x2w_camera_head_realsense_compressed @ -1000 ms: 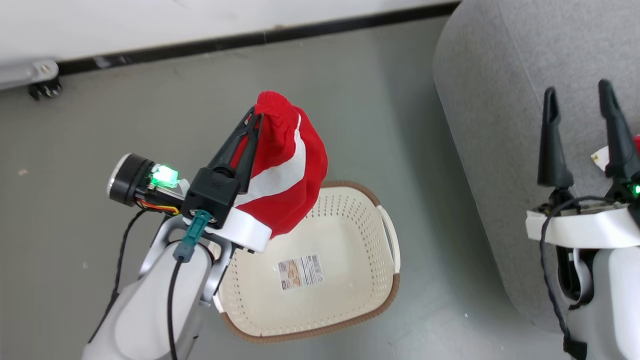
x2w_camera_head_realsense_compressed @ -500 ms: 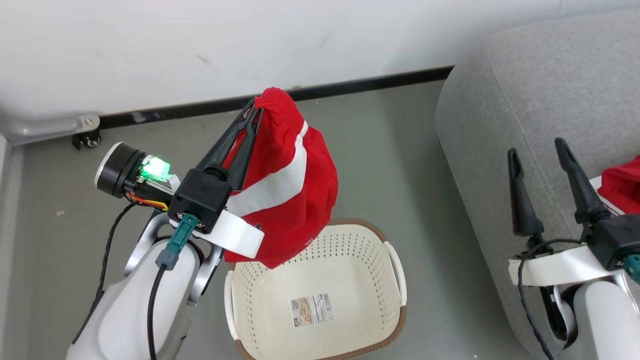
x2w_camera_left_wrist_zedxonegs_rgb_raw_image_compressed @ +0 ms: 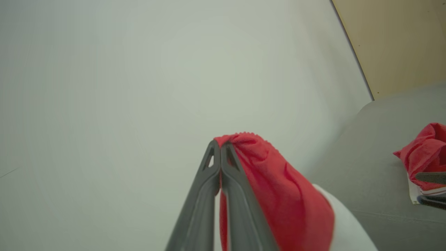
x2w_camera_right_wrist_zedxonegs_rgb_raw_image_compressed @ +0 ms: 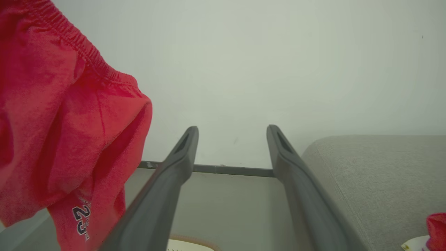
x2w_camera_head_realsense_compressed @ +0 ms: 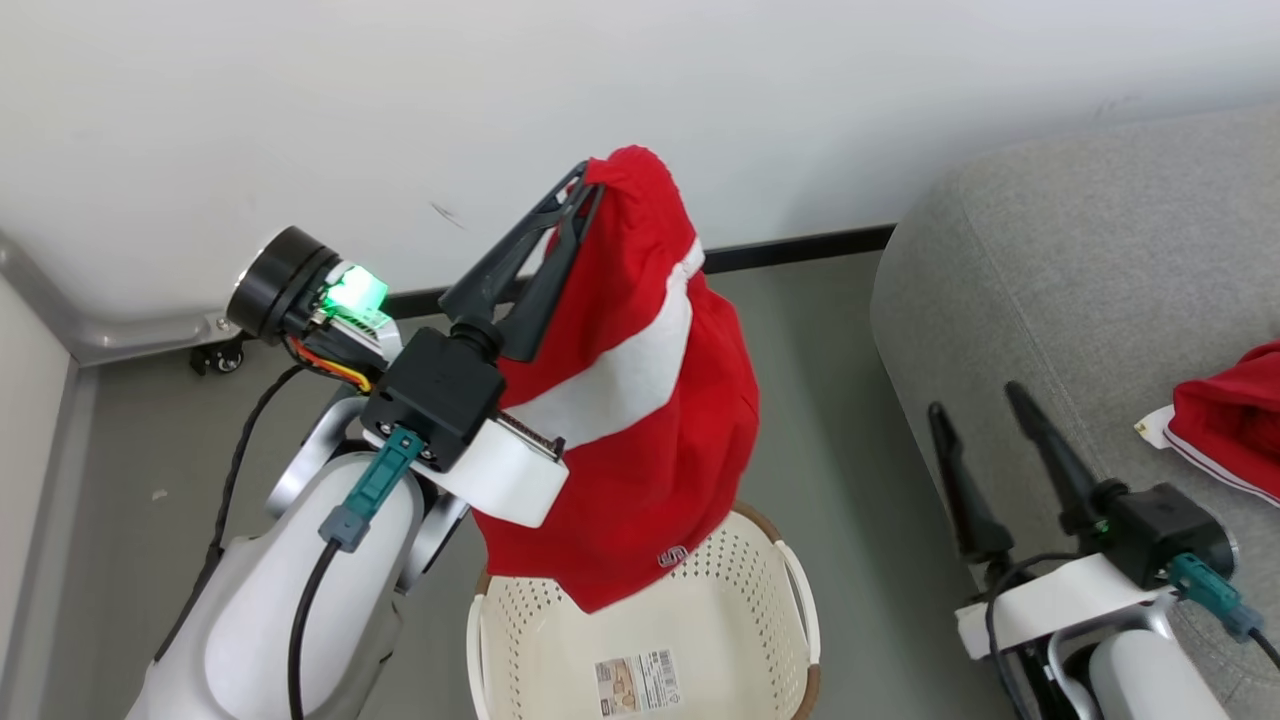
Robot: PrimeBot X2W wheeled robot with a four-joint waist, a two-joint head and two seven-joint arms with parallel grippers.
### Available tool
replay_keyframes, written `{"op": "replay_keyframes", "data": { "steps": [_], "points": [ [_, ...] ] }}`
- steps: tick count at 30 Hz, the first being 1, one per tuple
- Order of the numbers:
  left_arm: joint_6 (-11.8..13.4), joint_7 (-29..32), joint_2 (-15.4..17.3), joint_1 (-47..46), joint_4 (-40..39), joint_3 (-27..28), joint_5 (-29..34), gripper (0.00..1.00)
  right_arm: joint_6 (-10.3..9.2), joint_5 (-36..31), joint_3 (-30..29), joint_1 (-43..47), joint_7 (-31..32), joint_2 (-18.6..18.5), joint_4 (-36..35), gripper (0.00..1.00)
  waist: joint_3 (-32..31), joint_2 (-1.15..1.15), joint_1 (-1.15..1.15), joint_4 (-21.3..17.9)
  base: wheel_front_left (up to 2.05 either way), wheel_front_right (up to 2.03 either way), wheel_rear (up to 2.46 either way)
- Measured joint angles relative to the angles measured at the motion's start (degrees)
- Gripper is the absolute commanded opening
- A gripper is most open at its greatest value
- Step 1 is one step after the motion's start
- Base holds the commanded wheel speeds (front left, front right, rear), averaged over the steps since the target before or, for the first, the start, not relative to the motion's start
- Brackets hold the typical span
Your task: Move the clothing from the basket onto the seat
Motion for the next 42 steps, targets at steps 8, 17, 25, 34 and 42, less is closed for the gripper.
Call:
{"op": "replay_keyframes", "data": {
  "steps": [8,17,25,34,42],
  "points": [
    [-2.36,-0.01,-0.83,-1.13,-1.12,-1.58,-0.01,0.00,-0.01,9.50,10.93,0.12,3.93,-3.71,1.56,1.00,-2.69,0.00,0.00,0.11,0.00,0.00,0.00],
    [-3.52,-0.01,-1.53,-1.13,-1.42,-3.12,-0.13,0.00,0.00,19.16,22.05,0.07,7.37,-8.72,0.45,1.00,-4.83,0.00,0.00,0.31,0.00,0.00,0.00],
    [-4.06,-0.01,-2.09,-1.13,-1.94,-4.08,-0.52,0.00,-0.01,26.30,25.76,-1.16,9.32,-13.23,-0.34,1.00,-5.79,0.00,0.00,0.79,0.00,0.00,0.00],
    [-4.52,-0.01,-3.09,-1.28,-2.16,-4.99,-0.54,0.00,-0.01,34.75,32.03,-6.70,11.73,-15.90,-1.75,1.00,-5.93,0.00,0.00,1.96,0.00,0.00,0.00],
    [-5.05,-0.01,-3.59,-2.22,-2.32,-5.75,-0.63,0.00,-0.01,41.55,35.99,-9.71,12.68,-17.27,-1.53,0.99,-5.69,0.00,0.00,3.16,0.00,0.00,0.00]
  ]
}}
